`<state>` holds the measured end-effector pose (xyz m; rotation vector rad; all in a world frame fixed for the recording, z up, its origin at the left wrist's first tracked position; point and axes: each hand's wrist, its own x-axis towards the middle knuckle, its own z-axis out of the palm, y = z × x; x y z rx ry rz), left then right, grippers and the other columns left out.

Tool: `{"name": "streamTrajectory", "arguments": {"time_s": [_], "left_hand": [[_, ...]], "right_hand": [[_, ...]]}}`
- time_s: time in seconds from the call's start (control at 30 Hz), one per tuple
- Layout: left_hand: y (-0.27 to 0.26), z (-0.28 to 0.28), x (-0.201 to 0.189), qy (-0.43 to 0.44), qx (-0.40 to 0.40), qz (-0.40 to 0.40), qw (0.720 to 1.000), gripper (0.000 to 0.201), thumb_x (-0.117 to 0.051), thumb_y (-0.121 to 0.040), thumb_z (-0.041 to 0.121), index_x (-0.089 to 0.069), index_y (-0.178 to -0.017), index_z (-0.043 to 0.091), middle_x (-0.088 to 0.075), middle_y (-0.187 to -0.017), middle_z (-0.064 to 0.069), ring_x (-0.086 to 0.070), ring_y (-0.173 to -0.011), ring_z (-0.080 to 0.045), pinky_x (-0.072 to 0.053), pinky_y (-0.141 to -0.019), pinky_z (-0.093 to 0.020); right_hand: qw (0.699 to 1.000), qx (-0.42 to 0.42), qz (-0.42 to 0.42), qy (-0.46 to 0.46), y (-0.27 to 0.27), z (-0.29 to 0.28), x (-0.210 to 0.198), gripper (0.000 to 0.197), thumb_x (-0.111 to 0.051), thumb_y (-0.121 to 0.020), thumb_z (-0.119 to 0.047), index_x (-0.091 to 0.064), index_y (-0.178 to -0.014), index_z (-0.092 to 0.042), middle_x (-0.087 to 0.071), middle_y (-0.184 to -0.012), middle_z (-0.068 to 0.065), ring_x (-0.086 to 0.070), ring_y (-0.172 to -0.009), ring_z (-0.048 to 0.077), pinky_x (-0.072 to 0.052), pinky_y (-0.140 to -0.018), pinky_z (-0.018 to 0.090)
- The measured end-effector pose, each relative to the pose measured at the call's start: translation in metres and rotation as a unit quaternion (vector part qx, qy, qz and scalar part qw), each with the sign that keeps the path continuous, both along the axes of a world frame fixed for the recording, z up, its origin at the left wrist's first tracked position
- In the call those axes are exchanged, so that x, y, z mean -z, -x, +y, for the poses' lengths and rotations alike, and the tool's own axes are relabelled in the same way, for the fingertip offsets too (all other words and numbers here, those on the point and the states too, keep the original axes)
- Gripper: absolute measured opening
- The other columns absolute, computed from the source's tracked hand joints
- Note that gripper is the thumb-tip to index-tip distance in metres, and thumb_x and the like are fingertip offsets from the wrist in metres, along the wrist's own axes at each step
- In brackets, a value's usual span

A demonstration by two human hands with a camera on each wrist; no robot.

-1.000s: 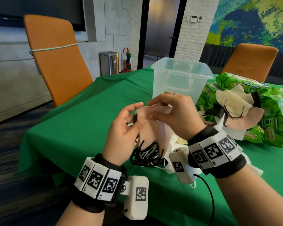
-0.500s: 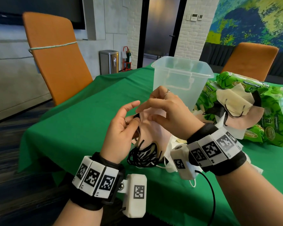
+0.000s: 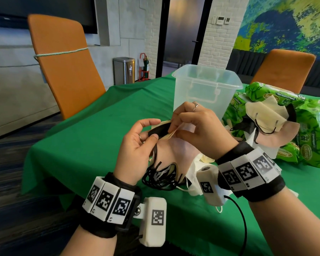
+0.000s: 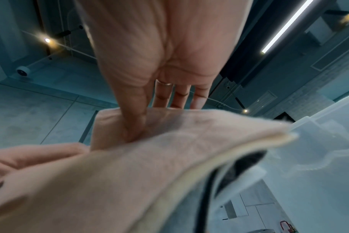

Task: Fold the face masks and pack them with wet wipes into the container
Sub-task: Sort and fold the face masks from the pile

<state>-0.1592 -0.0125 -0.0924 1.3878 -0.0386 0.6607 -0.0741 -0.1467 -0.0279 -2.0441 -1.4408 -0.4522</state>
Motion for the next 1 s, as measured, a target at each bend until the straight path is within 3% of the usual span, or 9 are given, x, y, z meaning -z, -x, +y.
{"name": "streamTrajectory", "arguments": {"time_s": [0.1,0.27,0.4,0.53,0.67,0.8,0.9,1.0], "left_hand": [[0.000,0.003,-0.001,-0.004,-0.015,-0.011,1.000,0.035,-0.043,-0.092,-0.010,-0.057,-0.099,0.022,-0.072,-0.073,0.003,-0.063,-0.063,-0.008,-0.048,-0.061,-0.019],[-0.001,0.002,-0.004,-0.008,-0.014,-0.020,1.000,0.035,-0.044,-0.091,-0.010,-0.057,-0.099,0.022,-0.073,-0.074,0.004,-0.064,-0.066,-0.007,-0.048,-0.063,-0.017],[0.001,-0.003,-0.005,-0.006,0.020,-0.019,1.000,0.033,-0.049,-0.091,-0.007,-0.059,-0.100,0.023,-0.073,-0.078,-0.002,-0.055,-0.075,-0.028,-0.043,-0.071,-0.036],[0.001,-0.006,-0.006,0.011,0.034,-0.012,0.999,0.025,-0.060,-0.085,0.009,-0.065,-0.095,0.031,-0.069,-0.076,-0.011,-0.046,-0.075,-0.034,-0.034,-0.065,-0.044],[0.001,-0.007,-0.007,0.022,0.037,-0.011,0.999,0.025,-0.058,-0.079,0.019,-0.067,-0.089,0.040,-0.056,-0.070,-0.020,-0.041,-0.075,-0.032,-0.030,-0.067,-0.046],[0.003,-0.008,-0.007,0.023,0.036,0.004,0.999,0.027,-0.050,-0.078,0.019,-0.068,-0.087,0.037,-0.049,-0.061,-0.011,-0.036,-0.070,-0.029,-0.029,-0.065,-0.041],[0.002,-0.008,-0.006,0.033,0.041,0.018,0.998,0.032,-0.041,-0.078,0.021,-0.069,-0.088,0.034,-0.051,-0.077,-0.019,-0.040,-0.075,-0.030,-0.030,-0.062,-0.034],[0.003,-0.008,-0.007,0.032,0.026,0.019,0.999,0.024,-0.044,-0.088,0.024,-0.068,-0.087,0.028,-0.060,-0.073,-0.013,-0.047,-0.069,-0.028,-0.036,-0.061,-0.030]], "right_hand": [[0.999,-0.026,0.027,-0.012,0.000,-0.007,-0.005,0.015,-0.062,-0.074,-0.012,-0.072,-0.082,-0.020,-0.065,-0.080,-0.003,-0.054,-0.078,0.018,-0.045,-0.074,0.037],[0.984,-0.088,0.153,0.024,0.007,-0.012,-0.015,0.033,-0.069,-0.077,-0.005,-0.067,-0.105,-0.022,-0.067,-0.080,-0.002,-0.061,-0.080,0.004,-0.046,-0.076,0.015],[0.988,-0.017,0.132,0.076,0.008,-0.004,-0.018,0.041,-0.078,-0.069,-0.010,-0.062,-0.106,-0.018,-0.064,-0.067,-0.011,-0.058,-0.070,0.008,-0.043,-0.070,0.018],[0.993,0.025,0.101,0.055,0.008,0.002,-0.019,0.034,-0.081,-0.064,-0.011,-0.063,-0.093,-0.013,-0.059,-0.061,-0.012,-0.054,-0.064,0.006,-0.038,-0.062,0.014],[0.993,0.053,0.094,0.046,0.008,0.004,-0.017,0.027,-0.082,-0.062,-0.013,-0.067,-0.085,-0.014,-0.055,-0.060,-0.016,-0.050,-0.057,0.004,-0.037,-0.060,0.012],[0.994,0.069,0.078,0.042,0.008,0.004,-0.013,0.028,-0.082,-0.062,-0.015,-0.070,-0.087,-0.014,-0.052,-0.062,-0.011,-0.047,-0.058,0.003,-0.036,-0.060,0.013],[0.995,0.062,0.067,0.032,0.007,0.006,-0.010,0.026,-0.083,-0.060,-0.015,-0.070,-0.083,-0.013,-0.044,-0.067,-0.006,-0.042,-0.061,0.006,-0.035,-0.062,0.021],[0.998,0.050,0.045,0.015,0.004,0.006,-0.005,0.022,-0.084,-0.060,-0.013,-0.069,-0.075,-0.010,-0.048,-0.080,0.003,-0.047,-0.070,0.018,-0.039,-0.067,0.028]]}}
